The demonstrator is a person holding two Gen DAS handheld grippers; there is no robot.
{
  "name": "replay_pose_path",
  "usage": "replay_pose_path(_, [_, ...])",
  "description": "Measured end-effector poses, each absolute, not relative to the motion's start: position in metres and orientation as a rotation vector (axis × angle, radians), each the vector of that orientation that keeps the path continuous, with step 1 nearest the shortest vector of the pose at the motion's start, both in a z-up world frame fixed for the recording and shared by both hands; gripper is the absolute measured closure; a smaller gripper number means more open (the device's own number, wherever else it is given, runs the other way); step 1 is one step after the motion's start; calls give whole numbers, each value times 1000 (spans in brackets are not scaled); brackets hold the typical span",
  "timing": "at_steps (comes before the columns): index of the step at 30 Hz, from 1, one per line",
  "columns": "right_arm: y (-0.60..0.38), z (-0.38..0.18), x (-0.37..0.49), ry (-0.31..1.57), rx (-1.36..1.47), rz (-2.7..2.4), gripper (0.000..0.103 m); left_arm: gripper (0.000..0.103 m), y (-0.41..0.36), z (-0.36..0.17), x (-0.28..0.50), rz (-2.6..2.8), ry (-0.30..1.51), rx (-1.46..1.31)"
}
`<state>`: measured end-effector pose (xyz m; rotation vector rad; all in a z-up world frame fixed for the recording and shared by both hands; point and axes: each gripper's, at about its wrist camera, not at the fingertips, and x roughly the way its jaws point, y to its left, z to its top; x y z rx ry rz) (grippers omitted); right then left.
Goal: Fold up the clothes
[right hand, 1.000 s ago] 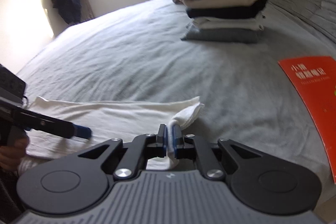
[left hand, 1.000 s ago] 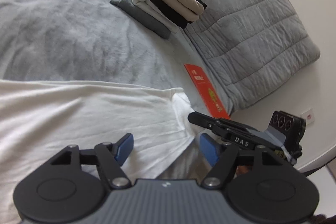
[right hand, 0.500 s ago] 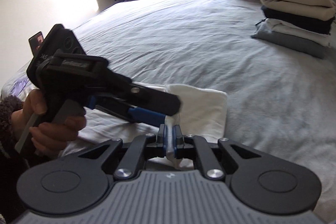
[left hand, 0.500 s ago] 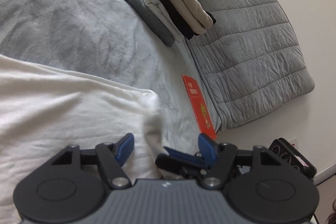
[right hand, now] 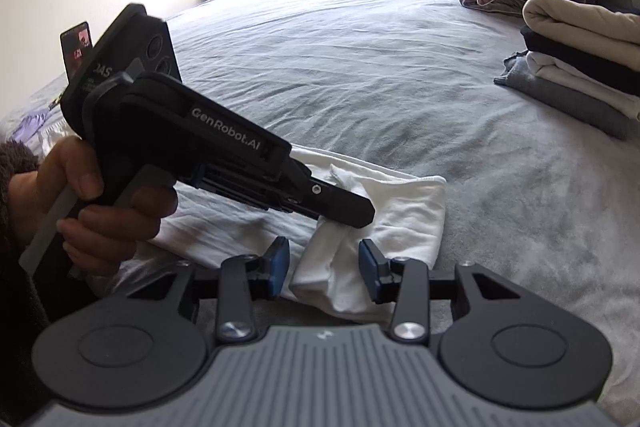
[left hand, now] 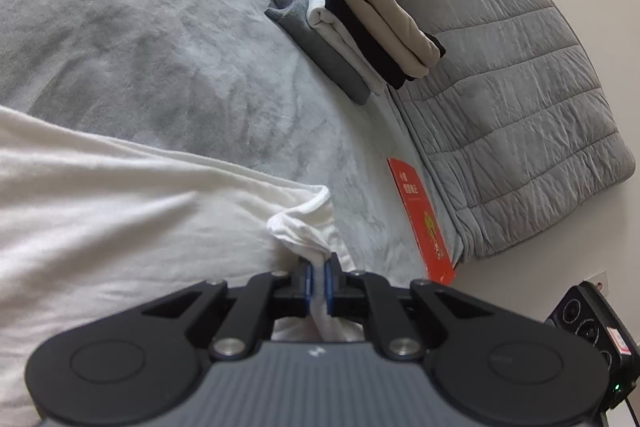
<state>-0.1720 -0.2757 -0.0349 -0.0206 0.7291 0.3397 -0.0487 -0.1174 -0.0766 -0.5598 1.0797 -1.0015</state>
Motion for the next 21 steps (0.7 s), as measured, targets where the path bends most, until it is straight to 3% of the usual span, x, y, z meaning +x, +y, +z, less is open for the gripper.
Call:
replay_pose_path(1, [-274,-36,-171,732,-34,332,68,97,-117,-75,-49,-998,1077,-554])
replay_pose_path(2, [-272,-37,-170,734,-47,324,86,97,-117,-74,-50,-996,1071,-545])
replay_pose_path(3, [-272,-37,-169,737,-52,321,95,98,-116,-71,-51,-996,1063,-535])
replay_pose_path(21, [-224,-3,-141,679,99,482,96,98,-48,-15,-50,-866,911,-346])
